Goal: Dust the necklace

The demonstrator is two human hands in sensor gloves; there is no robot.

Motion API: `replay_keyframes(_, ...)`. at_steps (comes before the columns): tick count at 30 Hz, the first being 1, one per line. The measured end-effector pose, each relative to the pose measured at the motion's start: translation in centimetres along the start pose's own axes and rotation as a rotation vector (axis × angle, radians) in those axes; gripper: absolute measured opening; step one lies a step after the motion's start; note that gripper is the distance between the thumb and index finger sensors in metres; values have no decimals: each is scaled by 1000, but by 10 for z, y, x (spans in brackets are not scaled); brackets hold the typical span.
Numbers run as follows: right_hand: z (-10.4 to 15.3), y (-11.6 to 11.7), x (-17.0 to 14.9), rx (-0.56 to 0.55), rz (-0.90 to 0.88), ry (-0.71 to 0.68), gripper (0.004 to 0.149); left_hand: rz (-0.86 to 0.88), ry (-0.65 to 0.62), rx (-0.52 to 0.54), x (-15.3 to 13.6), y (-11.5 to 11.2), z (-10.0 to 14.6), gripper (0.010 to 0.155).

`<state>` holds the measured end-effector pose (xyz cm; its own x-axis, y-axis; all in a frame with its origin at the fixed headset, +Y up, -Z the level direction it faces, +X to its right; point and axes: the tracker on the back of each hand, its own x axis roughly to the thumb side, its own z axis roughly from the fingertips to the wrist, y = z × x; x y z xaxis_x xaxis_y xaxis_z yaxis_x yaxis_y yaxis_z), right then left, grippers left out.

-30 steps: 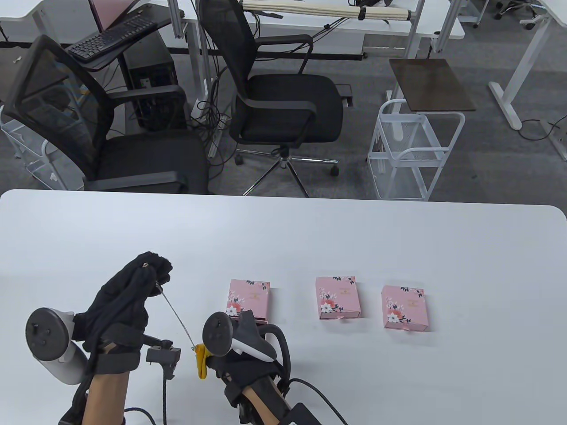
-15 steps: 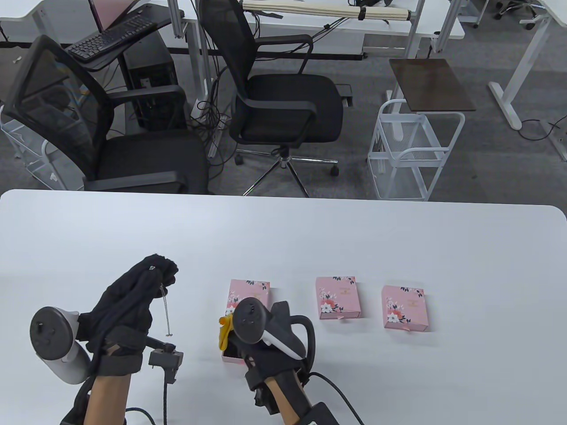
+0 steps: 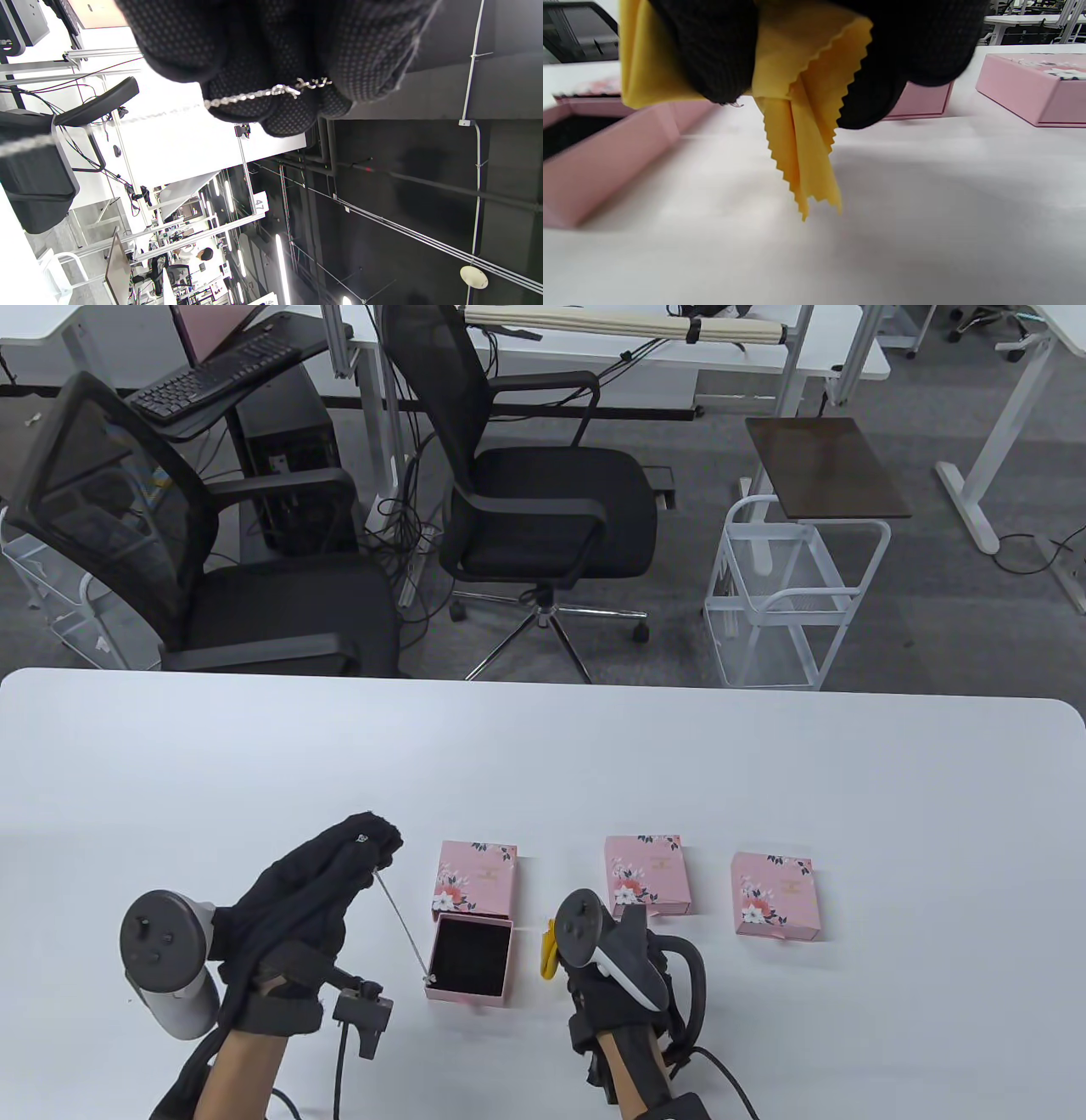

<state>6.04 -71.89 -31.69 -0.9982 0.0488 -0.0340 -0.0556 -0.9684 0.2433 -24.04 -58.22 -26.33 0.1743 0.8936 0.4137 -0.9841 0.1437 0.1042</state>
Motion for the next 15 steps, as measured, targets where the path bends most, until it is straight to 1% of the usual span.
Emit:
replay_keyframes(2,-1,4,3,18,48,10,46,-2,-3,-2,0,-1,0,36)
replay_keyframes(4,-2,10,9,60,103,7,50,-3,-4,-3,0,-1,0,36)
replay_keyframes(7,-4,22,18,164,185,6,59,-2,-4,-2,0,0,0,36)
replay_keyframes(9,-4,25,19,186,199,3,62,-12,-6,1,0,0,0,36)
replay_keyframes(12,-3,23,15,212,172,6,69,-13,3,1,-2,0,0,36)
replay_keyframes(15,4,12,8,193,106,0,74,-11,2,-6,-2,-1,0,36)
